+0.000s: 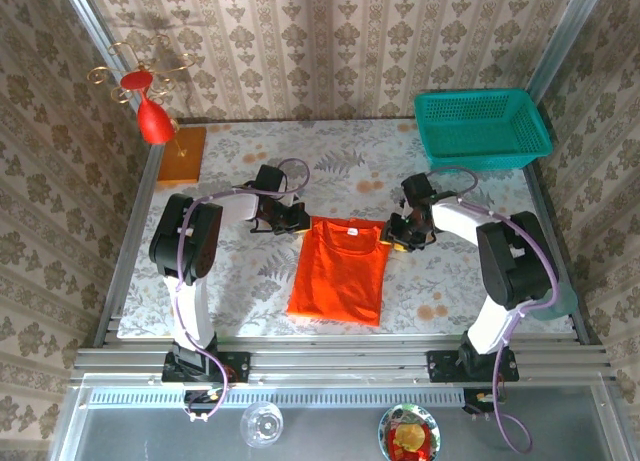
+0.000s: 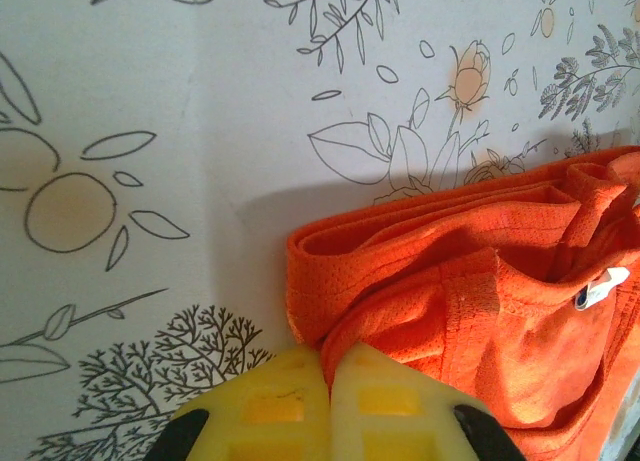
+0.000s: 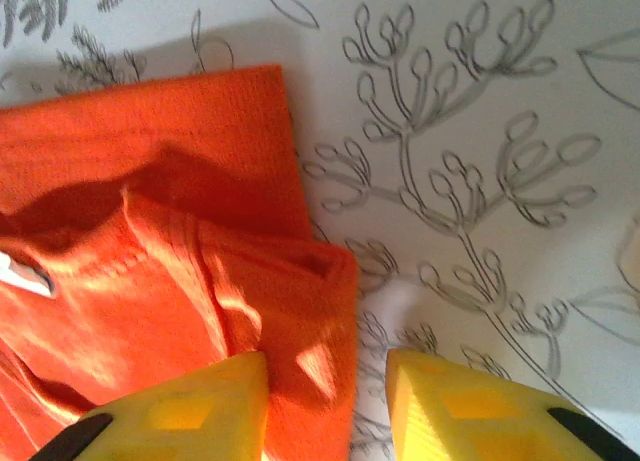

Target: Fold the inside-out t-shirt

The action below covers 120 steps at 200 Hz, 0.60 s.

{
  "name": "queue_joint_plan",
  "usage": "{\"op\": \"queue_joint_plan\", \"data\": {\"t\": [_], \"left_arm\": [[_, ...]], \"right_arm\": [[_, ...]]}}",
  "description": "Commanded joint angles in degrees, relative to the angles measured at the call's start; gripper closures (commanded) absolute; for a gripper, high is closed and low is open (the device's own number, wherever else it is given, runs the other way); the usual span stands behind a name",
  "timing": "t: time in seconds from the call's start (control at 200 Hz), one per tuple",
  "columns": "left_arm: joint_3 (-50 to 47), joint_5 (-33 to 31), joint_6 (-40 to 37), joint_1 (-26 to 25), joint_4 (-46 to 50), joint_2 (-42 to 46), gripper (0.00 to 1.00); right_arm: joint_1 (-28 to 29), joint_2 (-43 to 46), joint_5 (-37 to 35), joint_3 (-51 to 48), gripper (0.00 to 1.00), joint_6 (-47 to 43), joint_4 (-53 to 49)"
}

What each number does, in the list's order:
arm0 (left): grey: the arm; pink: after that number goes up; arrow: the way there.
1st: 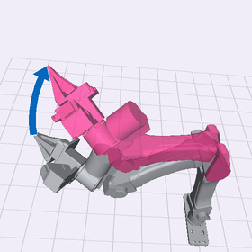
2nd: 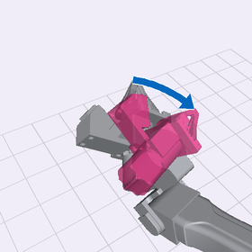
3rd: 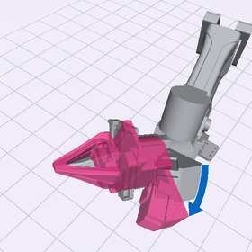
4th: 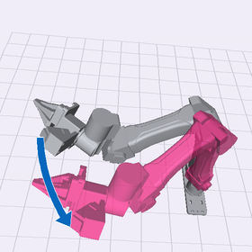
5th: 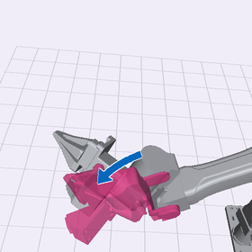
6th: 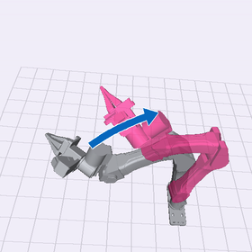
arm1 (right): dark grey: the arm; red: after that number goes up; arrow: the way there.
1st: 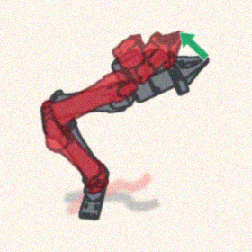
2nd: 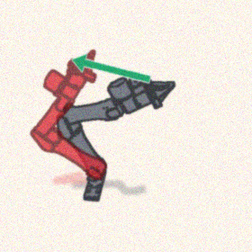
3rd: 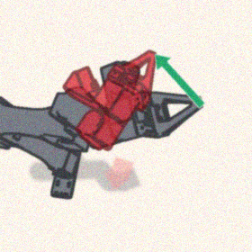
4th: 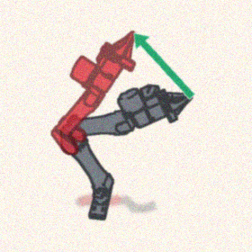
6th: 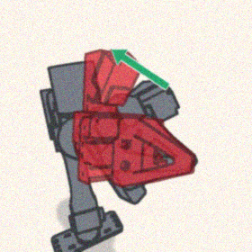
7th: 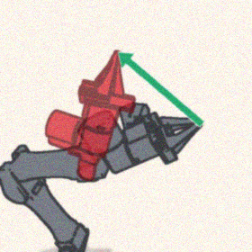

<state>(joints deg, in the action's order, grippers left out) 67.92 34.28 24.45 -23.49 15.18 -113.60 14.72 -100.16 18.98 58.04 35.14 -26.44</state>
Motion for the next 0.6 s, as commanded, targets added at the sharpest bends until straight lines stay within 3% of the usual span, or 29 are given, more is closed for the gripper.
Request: {"op": "queue_joint_plan", "data": {"t": [0.0, 0.15, 0.265, 0.4, 0.595], "left_arm": [[-1.2, -1.2, 0.5, 0.6, 2.1, -0.9, 1.00], [-1.3, -1.3, 0.6, 0.9, 2.1, -0.9, 1.00], [-1.4, -1.1, 0.5, 1.1, 2.2, -0.7, 1.00], [-1.5, -1.2, 0.1, 1.2, 2.7, -0.7, 1.00], [-1.6, -1.4, 0.1, 1.2, 2.9, -0.7, 1.00]], "right_arm": [[0.0, -1.3, 2.6, 2.7, 0.74, 1.1, 2.3], [0.9, 0.2, 3.2, 4.5, 0.90, 1.8, 1.6], [1.6, 2.1, 8.0, 4.6, 1.00, 3.3, 4.7], [1.6, 3.2, 11.8, 3.4, 1.00, 5.1, 9.6], [0.7, -2.7, 7.6, 4.5, 1.00, 3.5, 7.0]]}}
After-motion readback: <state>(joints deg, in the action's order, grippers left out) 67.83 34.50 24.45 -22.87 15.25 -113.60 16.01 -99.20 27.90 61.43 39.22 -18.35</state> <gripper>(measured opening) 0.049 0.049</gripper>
